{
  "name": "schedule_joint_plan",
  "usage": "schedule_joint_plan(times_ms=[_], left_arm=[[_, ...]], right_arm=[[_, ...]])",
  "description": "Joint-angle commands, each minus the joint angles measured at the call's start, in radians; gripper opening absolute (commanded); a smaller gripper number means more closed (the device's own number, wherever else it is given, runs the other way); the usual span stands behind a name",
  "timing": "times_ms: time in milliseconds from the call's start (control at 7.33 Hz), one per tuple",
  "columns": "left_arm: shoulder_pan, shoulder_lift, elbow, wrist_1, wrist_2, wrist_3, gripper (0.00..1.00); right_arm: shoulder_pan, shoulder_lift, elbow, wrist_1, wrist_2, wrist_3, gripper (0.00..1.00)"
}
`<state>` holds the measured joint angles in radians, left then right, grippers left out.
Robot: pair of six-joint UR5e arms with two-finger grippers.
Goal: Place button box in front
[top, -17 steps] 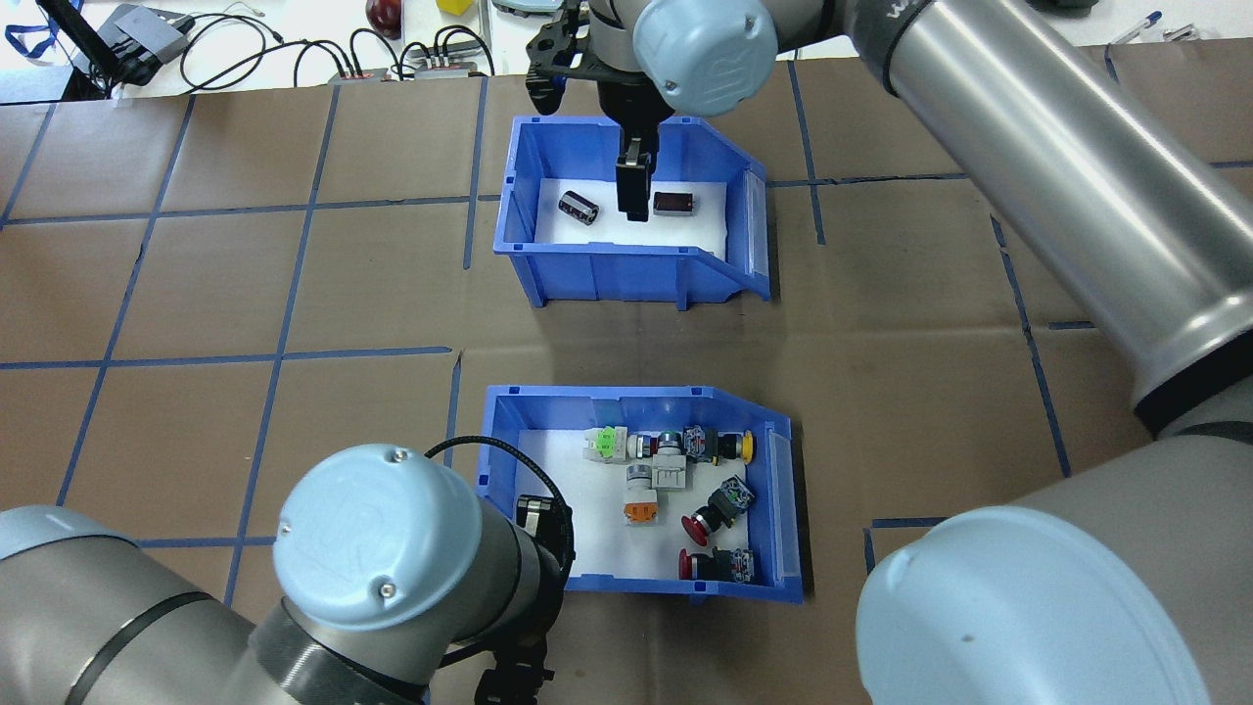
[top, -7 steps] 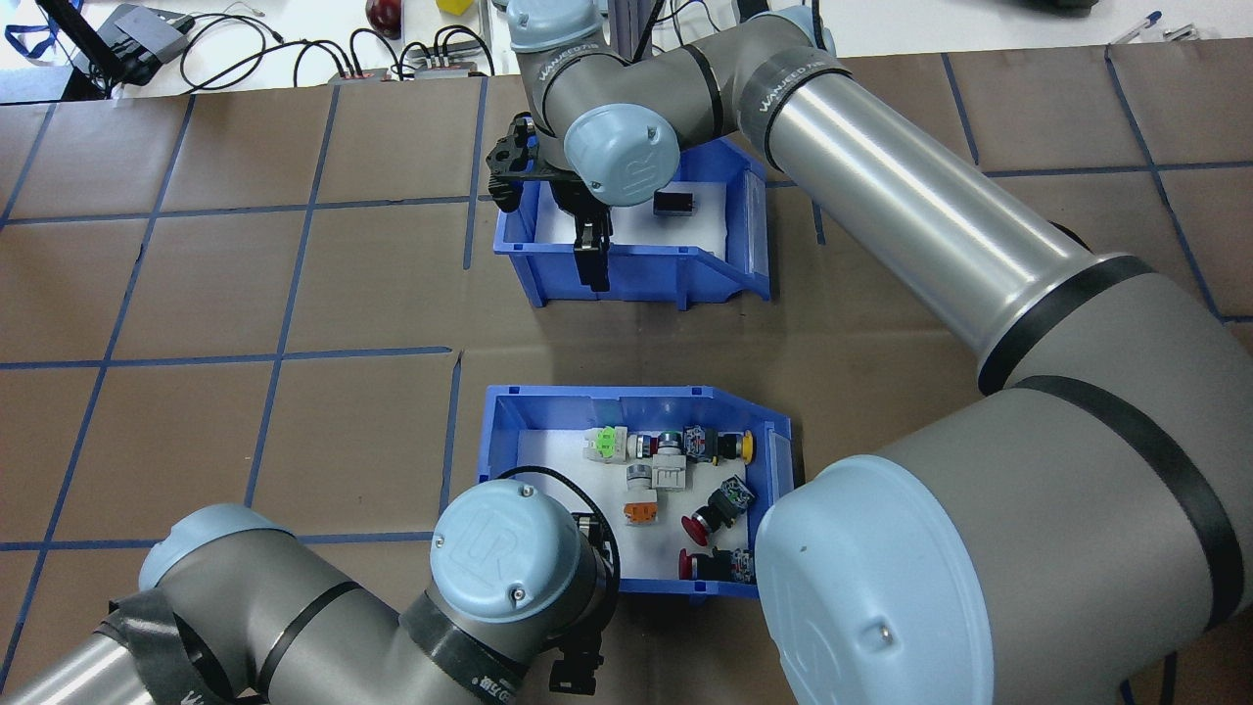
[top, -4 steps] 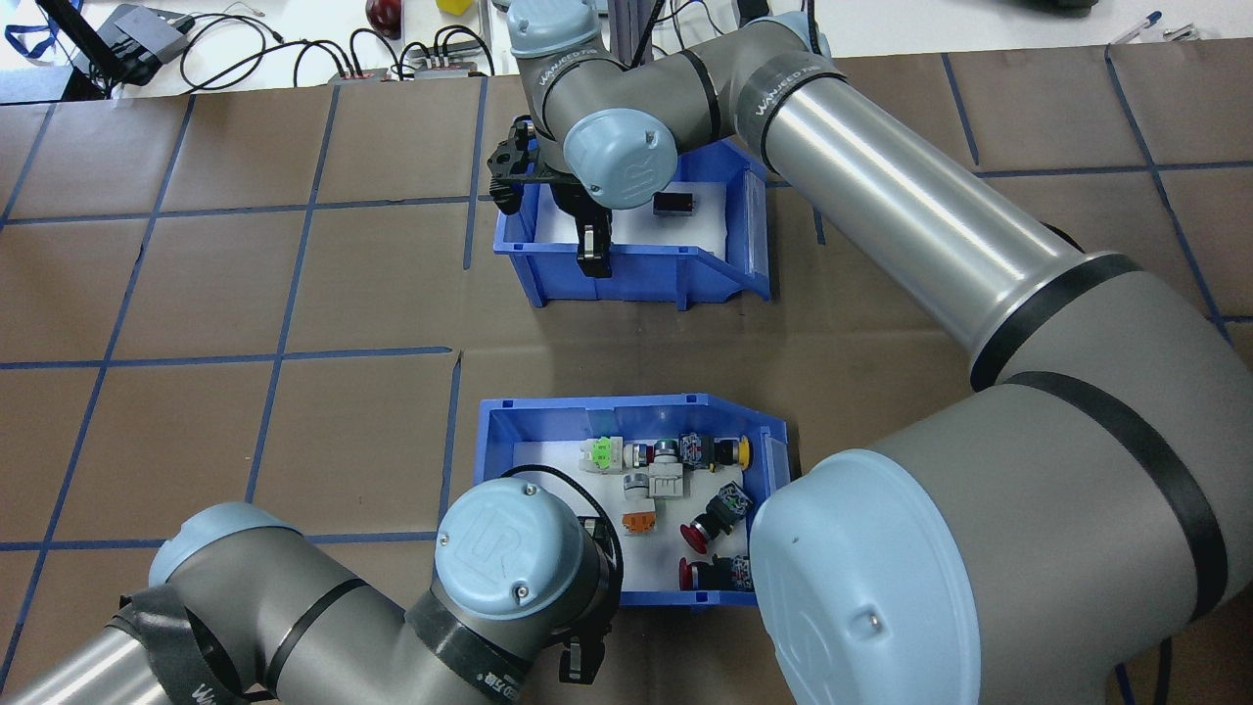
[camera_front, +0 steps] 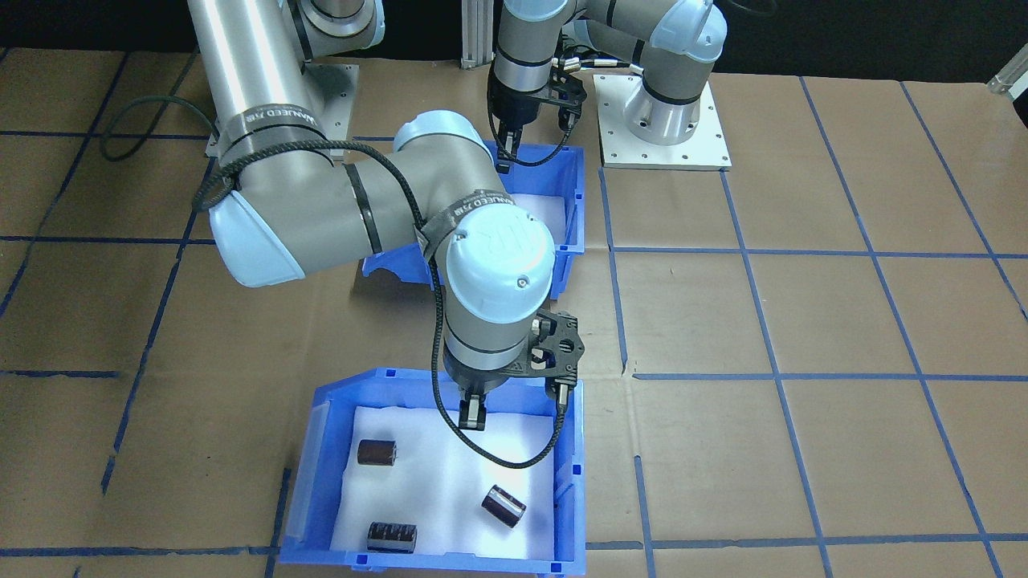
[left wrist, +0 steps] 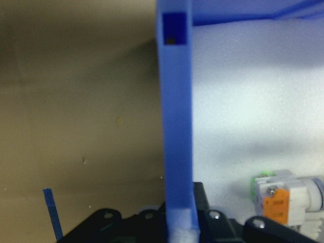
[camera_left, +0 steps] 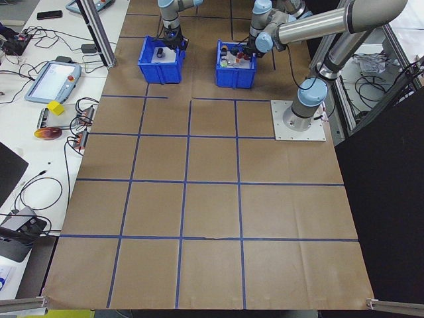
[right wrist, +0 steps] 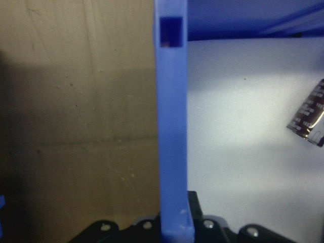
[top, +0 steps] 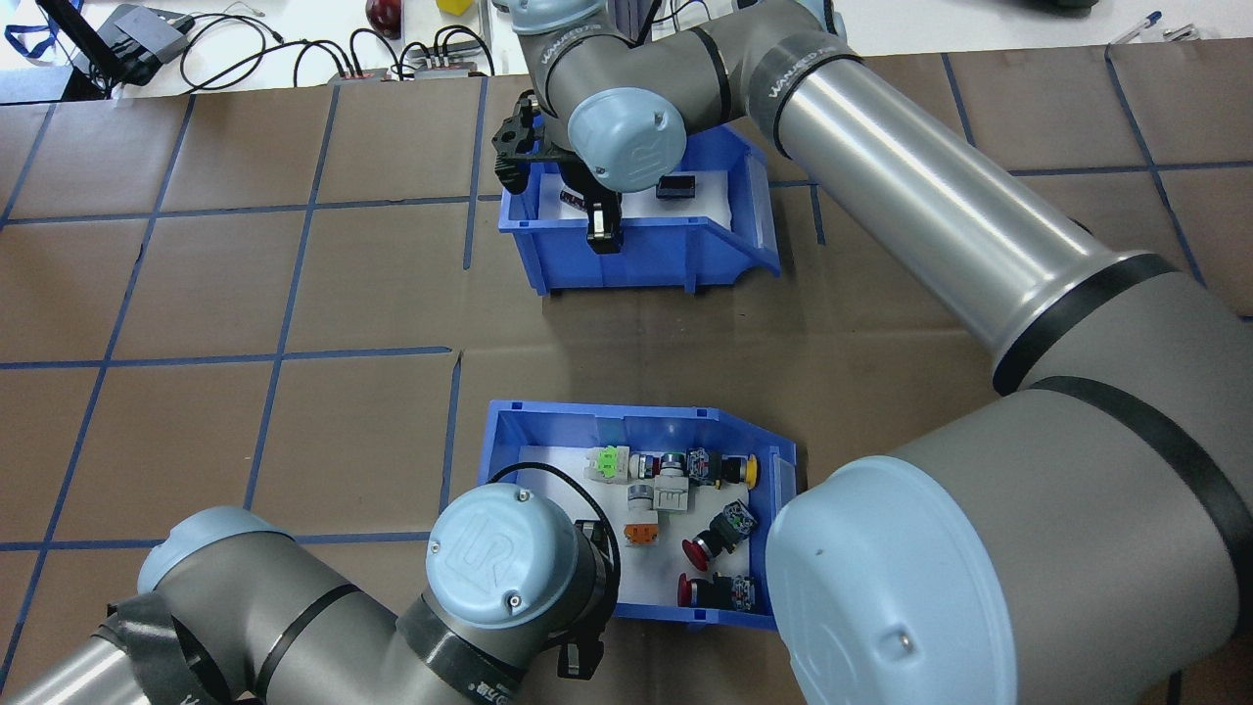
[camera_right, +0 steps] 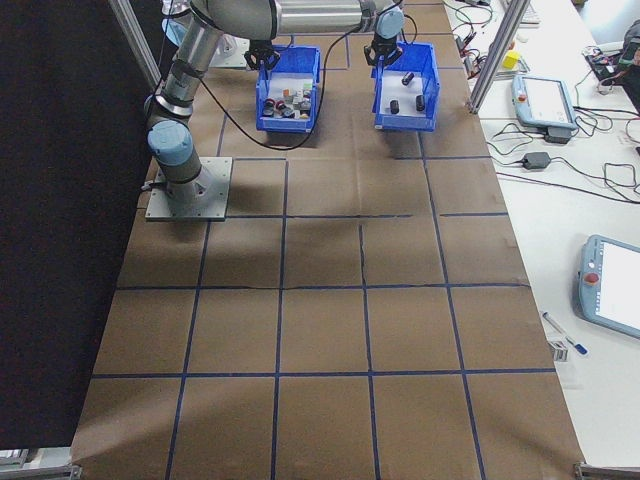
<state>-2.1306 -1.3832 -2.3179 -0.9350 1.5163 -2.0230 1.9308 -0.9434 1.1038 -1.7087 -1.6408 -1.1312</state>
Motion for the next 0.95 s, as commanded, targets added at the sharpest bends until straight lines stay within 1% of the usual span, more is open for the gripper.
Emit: schedule_joint_plan(times_ms=[0,136,273,409,545,818], left_arm=[[0.023,0.035,0.052,-0.011,0.050,0.006,0.00],[0.091,0.017,0.087,-0.014,0.051,0.018,0.00],[0.165,0.001,0.115,-0.014,0.047,0.064,0.00],[0.229,-0.013,0.142,-0.013,0.041,0.148,0.00],[0.282,-0.057,0.181,-0.005,0.038,0.176,0.00],[0.301,-0.233,0.338,0.004,0.036,0.182,0.00]], right_arm=[[-0.128,-0.066,0.010,0.032,-0.007,-0.147,0.09],[-0.192,-0.087,0.014,0.044,-0.007,-0.213,0.09],[-0.252,-0.109,0.043,0.047,-0.008,-0.284,0.09],[-0.318,-0.157,0.092,0.047,-0.002,-0.332,0.09],[-0.385,-0.211,0.155,0.040,-0.007,-0.407,0.09],[-0.481,-0.299,0.253,0.026,-0.011,-0.476,0.09]])
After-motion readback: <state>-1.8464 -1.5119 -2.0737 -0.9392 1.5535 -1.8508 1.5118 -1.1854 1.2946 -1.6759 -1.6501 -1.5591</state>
